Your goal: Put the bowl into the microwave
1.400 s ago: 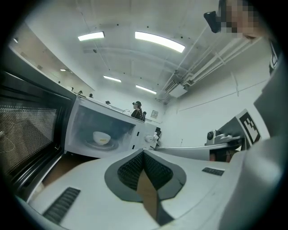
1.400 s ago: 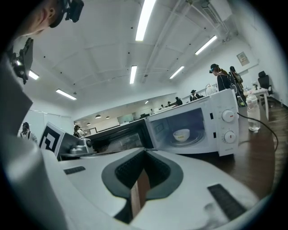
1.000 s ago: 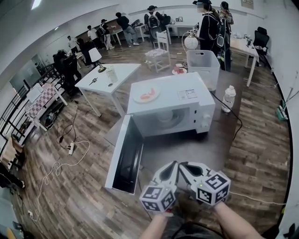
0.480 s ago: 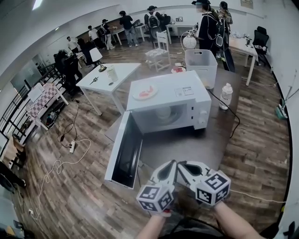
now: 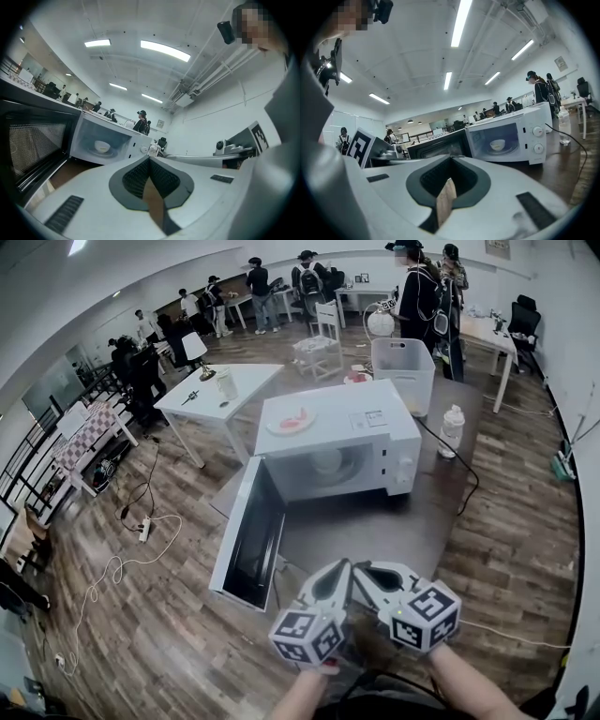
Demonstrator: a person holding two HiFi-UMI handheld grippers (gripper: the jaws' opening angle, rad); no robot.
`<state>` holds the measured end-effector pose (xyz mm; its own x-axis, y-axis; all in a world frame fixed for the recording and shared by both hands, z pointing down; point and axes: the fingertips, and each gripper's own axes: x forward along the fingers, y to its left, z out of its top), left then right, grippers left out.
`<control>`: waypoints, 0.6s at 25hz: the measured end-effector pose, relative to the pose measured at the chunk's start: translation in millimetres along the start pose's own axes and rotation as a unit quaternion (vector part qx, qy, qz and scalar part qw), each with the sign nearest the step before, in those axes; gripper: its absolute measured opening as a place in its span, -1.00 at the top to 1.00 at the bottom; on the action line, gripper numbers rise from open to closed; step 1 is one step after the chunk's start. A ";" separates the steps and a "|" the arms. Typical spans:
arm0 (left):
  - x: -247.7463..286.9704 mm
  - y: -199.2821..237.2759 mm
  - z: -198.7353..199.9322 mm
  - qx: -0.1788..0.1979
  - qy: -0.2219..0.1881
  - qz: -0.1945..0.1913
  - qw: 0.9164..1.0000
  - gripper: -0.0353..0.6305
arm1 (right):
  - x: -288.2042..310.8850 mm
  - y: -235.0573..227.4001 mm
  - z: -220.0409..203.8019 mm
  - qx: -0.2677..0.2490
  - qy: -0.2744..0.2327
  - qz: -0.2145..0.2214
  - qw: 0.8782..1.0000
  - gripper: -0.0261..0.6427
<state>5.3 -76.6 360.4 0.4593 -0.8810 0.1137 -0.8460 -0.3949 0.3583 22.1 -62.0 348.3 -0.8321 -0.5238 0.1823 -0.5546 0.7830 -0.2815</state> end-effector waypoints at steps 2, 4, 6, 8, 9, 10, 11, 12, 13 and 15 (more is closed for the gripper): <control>-2.2 -0.7 -0.4 0.000 0.001 0.001 1.000 0.87 | -1.0 1.7 -0.9 0.000 0.000 0.001 1.000 0.92; -3.8 -0.6 -1.1 0.002 0.002 0.003 1.000 0.87 | -1.4 3.0 -2.1 0.004 -0.001 0.003 1.000 0.92; -4.4 0.1 -2.3 0.003 0.002 0.004 1.000 0.87 | -1.1 3.2 -4.1 0.011 -0.001 0.005 1.000 0.92; -5.0 1.5 -3.8 0.002 0.004 0.006 1.000 0.87 | -0.1 3.7 -5.7 0.014 -0.001 0.007 1.000 0.92; -5.5 2.1 -4.0 0.002 0.004 0.007 1.000 0.87 | 0.5 4.3 -6.0 0.014 0.000 0.008 1.000 0.92; -6.1 2.7 -4.0 0.002 0.005 0.009 1.000 0.87 | 1.0 5.1 -6.1 0.013 0.001 0.010 1.000 0.92; -6.5 3.2 -3.9 0.003 0.006 0.010 1.000 0.87 | 1.6 5.8 -6.1 0.013 0.002 0.011 1.000 0.92; -6.8 3.8 -3.6 0.003 0.006 0.011 1.000 0.87 | 2.3 6.3 -6.0 0.013 0.002 0.012 1.000 0.92; -7.0 4.7 -3.3 0.003 0.006 0.012 1.000 0.87 | 3.1 6.5 -5.9 0.012 0.002 0.012 1.000 0.92; -7.3 7.3 -2.8 0.005 0.006 0.014 1.000 0.87 | 5.5 6.5 -6.1 0.013 0.001 0.012 1.000 0.92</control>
<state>-3.5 -72.3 364.7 0.4383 -0.8886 0.1349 -0.8613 -0.3723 0.3459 13.9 -57.8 353.2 -0.8457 -0.5036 0.1769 -0.5335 0.7870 -0.3100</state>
